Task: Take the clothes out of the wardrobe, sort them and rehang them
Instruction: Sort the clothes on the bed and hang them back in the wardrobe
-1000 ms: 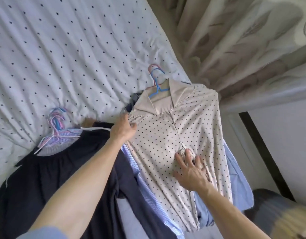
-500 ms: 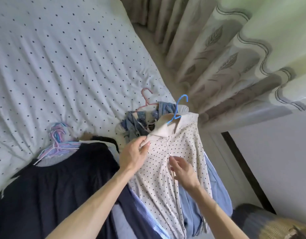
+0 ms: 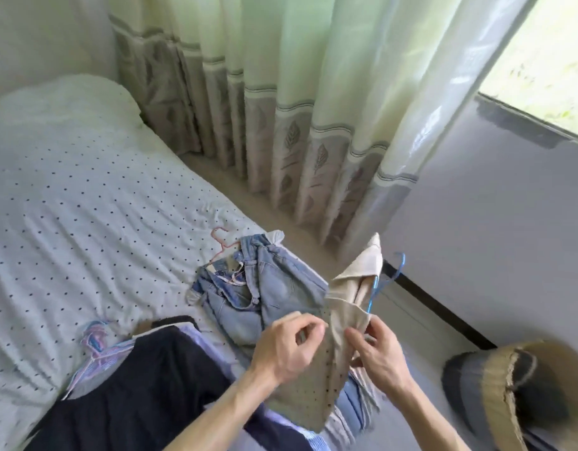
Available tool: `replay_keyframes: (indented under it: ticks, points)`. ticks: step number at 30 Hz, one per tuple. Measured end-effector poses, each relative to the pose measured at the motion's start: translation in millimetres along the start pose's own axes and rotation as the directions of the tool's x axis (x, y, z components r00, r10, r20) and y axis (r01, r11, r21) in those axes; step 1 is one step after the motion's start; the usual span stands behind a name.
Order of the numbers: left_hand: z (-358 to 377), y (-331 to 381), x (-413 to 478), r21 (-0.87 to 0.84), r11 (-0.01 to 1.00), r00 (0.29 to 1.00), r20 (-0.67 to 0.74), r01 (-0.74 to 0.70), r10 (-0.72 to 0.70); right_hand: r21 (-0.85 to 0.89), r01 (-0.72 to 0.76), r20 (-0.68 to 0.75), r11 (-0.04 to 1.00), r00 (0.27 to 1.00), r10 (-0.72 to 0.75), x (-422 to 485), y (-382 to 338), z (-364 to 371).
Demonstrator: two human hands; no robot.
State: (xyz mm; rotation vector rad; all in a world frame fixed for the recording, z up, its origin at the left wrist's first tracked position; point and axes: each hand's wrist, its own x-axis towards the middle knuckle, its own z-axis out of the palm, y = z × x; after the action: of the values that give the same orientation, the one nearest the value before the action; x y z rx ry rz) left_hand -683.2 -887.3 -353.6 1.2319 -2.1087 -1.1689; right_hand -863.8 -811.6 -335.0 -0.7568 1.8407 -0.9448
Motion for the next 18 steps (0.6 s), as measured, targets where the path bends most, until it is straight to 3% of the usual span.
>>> replay_keyframes:
  ticks: [3,6,9,11,15,18]
  points:
    - [8.3,64.8,15.7,-0.014,0.991,0.991,0.027,-0.131,0.131,-0.076,0.019,-0.042,0.997,0.999,-0.023,-54.9,22.7,-59.8]
    - [43.6,145.4,15.3,-0.049,0.955,0.933,0.204,-0.292,0.295,-0.143,0.065,-0.106,0.988,0.991,-0.08,-119.9,41.2,-110.4]
    - [96.6,220.7,-13.3,-0.103,0.87,0.764,0.438,-0.482,0.475,-0.147,0.095,-0.233,0.985,0.964,-0.128,-189.2,58.0,-153.4]
    - [125.3,258.0,-40.1,-0.161,0.816,0.668,0.498,-0.556,0.553,-0.144,0.112,-0.295,0.983,0.943,-0.151,-227.8,67.6,-174.2]
    - [195.8,333.1,-130.9,-0.344,0.767,0.503,0.599,-0.541,0.623,-0.137,0.071,-0.514,0.988,0.848,-0.132,-339.8,103.5,-209.7]
    - [236.4,372.1,-188.7,-0.479,0.706,0.399,0.594,-0.522,0.698,-0.125,-0.027,-0.701,0.992,0.709,-0.07,-419.8,135.2,-225.3]
